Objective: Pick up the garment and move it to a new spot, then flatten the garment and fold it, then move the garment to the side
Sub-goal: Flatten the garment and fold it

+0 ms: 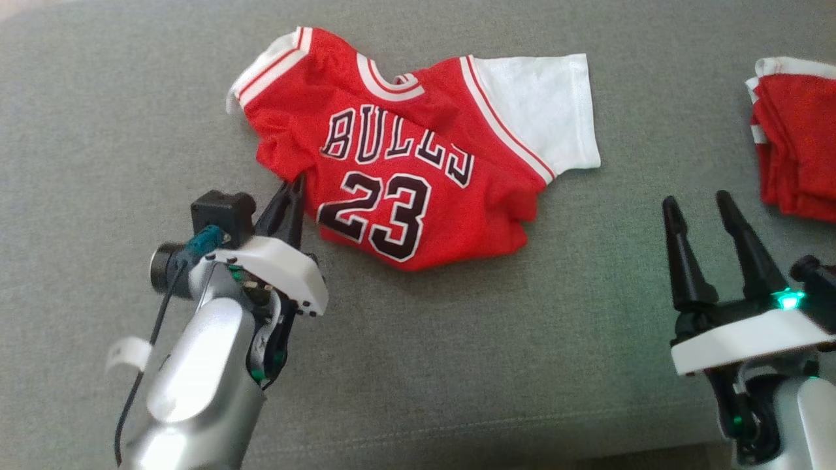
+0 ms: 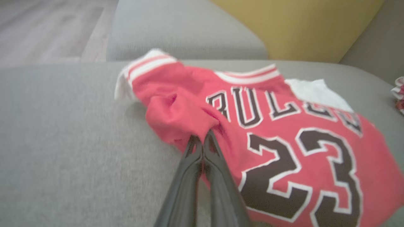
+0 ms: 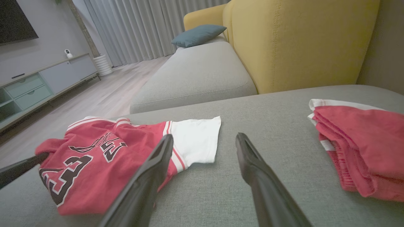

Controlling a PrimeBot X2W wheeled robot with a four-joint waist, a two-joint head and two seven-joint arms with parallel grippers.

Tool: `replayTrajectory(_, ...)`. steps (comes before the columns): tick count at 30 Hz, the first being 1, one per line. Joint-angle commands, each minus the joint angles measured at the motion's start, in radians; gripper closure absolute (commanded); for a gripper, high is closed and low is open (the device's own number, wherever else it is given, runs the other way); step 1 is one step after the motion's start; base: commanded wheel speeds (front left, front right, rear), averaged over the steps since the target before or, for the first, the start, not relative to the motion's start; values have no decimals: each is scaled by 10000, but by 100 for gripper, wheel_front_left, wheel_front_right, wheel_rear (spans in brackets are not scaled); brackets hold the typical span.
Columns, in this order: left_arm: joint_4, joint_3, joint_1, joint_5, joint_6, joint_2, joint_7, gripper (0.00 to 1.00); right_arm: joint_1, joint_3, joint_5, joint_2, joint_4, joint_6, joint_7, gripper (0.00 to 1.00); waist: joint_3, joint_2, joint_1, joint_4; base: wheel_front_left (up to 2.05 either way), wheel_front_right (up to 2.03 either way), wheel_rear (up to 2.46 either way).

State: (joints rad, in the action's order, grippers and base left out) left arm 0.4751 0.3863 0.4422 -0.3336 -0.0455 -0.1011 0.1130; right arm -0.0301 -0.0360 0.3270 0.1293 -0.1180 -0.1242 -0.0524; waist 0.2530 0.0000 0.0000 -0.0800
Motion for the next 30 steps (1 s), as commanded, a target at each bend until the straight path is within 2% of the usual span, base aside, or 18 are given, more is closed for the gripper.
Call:
replayTrajectory(1, -637, -195, 24, 150, -82, -299, 117, 100, -131, -97, 24, 20, -333, -65, 88, 0, -111, 0, 0, 78, 0, 0, 0)
replayTrajectory(4, -2223, 94, -400, 523, -209, -610, -75, 100, 11, 125, -6, -44, -351, -65, 79, 0, -297, 0, 0, 247, 0, 0, 0)
replayTrajectory(11, -6197, 542, -1152, 1079, -338, -1447, -1434, 100, 239, 487, -29, -226, -403, -65, 52, 0, -633, 0, 0, 553, 0, 0, 0)
replayTrajectory(18, -8570, 391, -726, 1494, -455, -1985, -2518, 100, 276, 470, -19, -407, -448, -65, 53, 0, -699, 0, 0, 497, 0, 0, 0)
replayTrajectory(21, -9072, 121, -365, 1609, -568, -2129, -2859, 100, 255, 455, 34, -446, -440, -65, 90, 0, -660, 0, 0, 332, 0, 0, 0)
replayTrajectory(24, -8964, -191, -11, 1528, -609, -2250, -3159, 100, 214, 458, 81, -475, -428, -65, 141, 0, -530, 0, 0, 150, 0, 0, 0)
replayTrajectory(29, -6895, -545, 888, 999, -238, -2363, -3326, 100, 0, 330, 160, -478, -409, -65, 217, 0, -154, 0, 0, -192, 0, 0, 0)
replayTrajectory(30, -6895, -545, 888, 999, -238, -2363, -3326, 100, 0, 330, 160, -478, -409, -65, 217, 0, -154, 0, 0, -192, 0, 0, 0)
